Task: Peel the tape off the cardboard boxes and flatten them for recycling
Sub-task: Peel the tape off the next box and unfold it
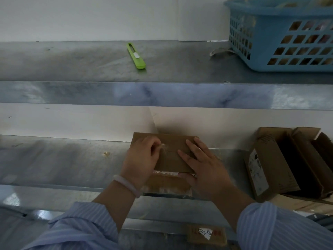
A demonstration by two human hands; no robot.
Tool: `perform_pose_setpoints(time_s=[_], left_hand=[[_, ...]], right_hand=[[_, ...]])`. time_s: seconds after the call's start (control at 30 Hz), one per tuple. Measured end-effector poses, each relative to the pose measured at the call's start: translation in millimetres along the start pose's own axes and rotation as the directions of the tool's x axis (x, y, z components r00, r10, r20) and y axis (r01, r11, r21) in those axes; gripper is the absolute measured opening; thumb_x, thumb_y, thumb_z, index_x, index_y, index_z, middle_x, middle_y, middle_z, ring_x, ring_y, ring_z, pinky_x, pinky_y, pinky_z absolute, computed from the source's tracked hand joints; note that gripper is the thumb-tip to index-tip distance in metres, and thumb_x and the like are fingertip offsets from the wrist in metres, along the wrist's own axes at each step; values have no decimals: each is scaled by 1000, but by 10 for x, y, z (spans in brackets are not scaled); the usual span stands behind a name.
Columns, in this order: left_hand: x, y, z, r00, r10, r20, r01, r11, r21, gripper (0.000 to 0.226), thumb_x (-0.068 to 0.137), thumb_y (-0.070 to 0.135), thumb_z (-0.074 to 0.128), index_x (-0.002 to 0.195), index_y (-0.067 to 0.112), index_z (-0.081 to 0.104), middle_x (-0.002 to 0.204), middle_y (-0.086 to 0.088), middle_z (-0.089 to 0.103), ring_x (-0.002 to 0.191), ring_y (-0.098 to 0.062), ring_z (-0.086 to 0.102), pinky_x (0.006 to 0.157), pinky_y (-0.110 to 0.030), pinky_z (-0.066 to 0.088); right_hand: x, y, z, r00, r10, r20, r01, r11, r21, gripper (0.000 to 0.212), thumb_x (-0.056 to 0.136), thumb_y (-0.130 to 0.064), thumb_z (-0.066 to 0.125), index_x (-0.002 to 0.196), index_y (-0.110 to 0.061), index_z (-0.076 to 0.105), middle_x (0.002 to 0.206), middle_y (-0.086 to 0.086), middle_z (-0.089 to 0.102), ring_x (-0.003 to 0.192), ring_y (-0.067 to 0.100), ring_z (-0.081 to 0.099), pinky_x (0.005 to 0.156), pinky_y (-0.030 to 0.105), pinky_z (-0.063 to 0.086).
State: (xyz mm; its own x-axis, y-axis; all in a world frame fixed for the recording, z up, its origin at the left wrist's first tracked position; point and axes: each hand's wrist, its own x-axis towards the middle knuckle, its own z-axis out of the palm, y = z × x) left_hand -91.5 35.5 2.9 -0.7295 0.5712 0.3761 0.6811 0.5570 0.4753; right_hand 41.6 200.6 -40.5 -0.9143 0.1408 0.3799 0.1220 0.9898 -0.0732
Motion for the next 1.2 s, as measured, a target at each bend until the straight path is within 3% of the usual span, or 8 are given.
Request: perform_pose_setpoints(time_s=[0.17,0.33,0.47,0.63,0.73,0.87,1.07,1.2], left_hand=[[20,-139,-177,986,19,-167,-22,1000,-22,17,82,6,69,96,13,74,93,-2,71,84,-16,65,80,-21,45],[-80,-249,-106,966,135,221,-157,984,82,30,87,5,57,110,16,72,115,1,63,106,-17,54,92,-20,37],[-173,-273,8,975,23,221,-8,998,-70,22,90,17,59,106,22,74,107,17,55,106,-5,42,89,-7,22],[-124,-266,10,974,-114,194,105,993,55,16,80,48,67,92,38,73,94,18,57,96,-7,45,87,-27,35],[-118,-216,18,980,-71,187,61,996,58,7,80,39,70,84,33,68,87,14,59,88,-8,49,76,-25,37],[-179,-174,23,992,38,121,-44,998,50,5,82,20,68,82,20,64,82,8,57,79,-11,52,68,-22,35],[-189,-292,-72,998,-63,-24,63,997,33,9,83,8,65,77,13,60,86,2,55,76,-9,47,66,-17,37],[-216,-269,-128,977,206,50,-211,968,137,8,77,1,71,78,9,70,87,-5,63,77,-20,59,70,-34,52]], right_hand=[[52,-17,-103,995,-68,-78,70,997,23,54,84,-64,53,125,-31,63,136,1,57,133,29,45,103,46,41],[43,-53,-60,991,-132,4,131,989,64,53,85,-64,51,121,-28,66,124,-1,65,120,23,56,108,42,39],[-62,-131,10,997,-64,-47,68,993,98,52,70,-61,64,110,-28,70,115,-5,65,113,21,57,103,35,35],[49,-279,1,998,-56,41,48,984,170,59,67,-62,65,112,-24,66,116,-2,62,113,22,55,103,40,43],[68,-322,48,986,-75,151,55,989,136,68,74,-64,58,131,-27,57,132,0,54,126,25,47,109,45,36],[46,-304,90,995,-48,89,35,989,144,67,70,-61,67,127,-26,62,130,2,58,122,29,52,105,48,41],[27,-313,99,996,-40,83,29,991,127,68,70,-64,64,128,-28,62,130,0,58,123,28,52,104,47,41],[37,-340,98,997,-35,73,25,991,129,67,70,-62,65,126,-26,63,128,1,59,122,29,52,102,48,43]])
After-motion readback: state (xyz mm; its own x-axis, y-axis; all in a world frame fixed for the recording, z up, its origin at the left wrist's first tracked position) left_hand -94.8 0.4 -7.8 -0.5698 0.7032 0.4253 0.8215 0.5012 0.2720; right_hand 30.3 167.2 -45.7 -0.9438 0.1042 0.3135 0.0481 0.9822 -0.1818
